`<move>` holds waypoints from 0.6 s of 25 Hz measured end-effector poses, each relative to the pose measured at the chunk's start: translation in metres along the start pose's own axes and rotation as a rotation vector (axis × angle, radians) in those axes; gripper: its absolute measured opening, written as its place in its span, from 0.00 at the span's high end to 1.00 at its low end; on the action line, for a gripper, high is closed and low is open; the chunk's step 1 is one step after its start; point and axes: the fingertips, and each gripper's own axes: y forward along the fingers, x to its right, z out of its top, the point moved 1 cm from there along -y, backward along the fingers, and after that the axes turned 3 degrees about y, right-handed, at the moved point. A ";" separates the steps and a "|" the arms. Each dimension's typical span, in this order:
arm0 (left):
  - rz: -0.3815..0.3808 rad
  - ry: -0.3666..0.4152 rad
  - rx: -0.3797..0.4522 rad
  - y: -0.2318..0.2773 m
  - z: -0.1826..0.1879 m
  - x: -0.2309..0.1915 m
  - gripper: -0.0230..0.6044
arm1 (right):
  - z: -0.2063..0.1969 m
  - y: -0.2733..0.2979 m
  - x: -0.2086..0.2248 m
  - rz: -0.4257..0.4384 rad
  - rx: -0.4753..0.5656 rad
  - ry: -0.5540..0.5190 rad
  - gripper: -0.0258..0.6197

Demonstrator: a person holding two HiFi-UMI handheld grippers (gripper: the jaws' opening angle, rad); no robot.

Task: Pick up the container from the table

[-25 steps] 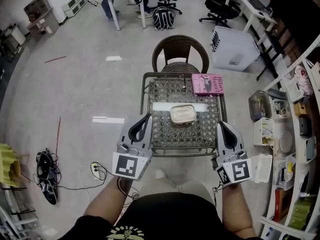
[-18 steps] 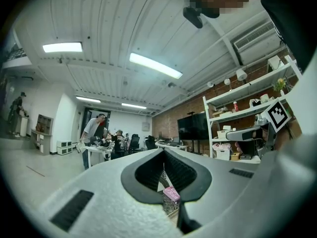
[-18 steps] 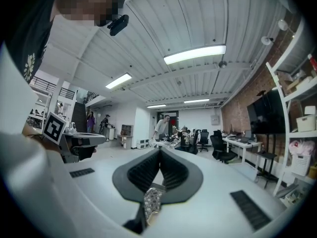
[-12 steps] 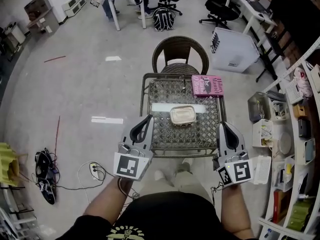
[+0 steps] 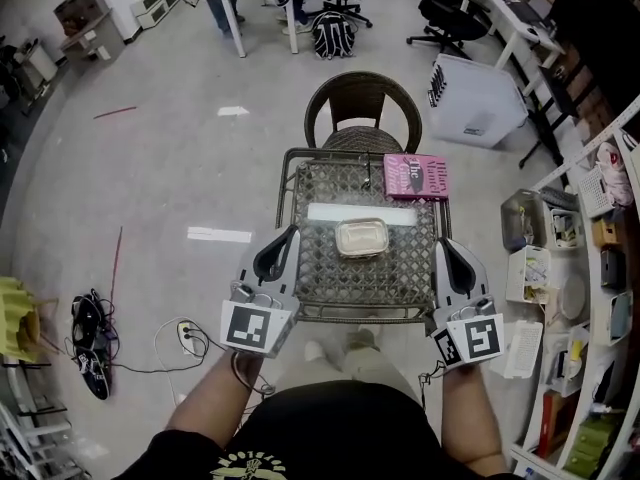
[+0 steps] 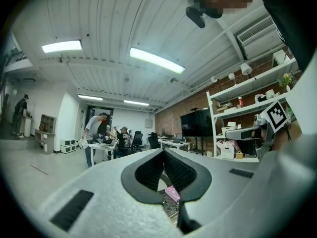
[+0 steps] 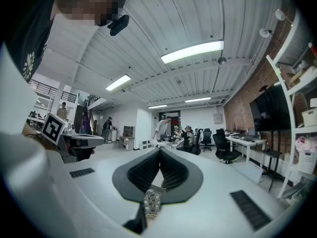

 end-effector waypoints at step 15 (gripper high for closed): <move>0.057 -0.034 -0.046 0.058 -0.015 0.005 0.95 | -0.011 0.050 0.054 0.075 -0.026 0.023 0.94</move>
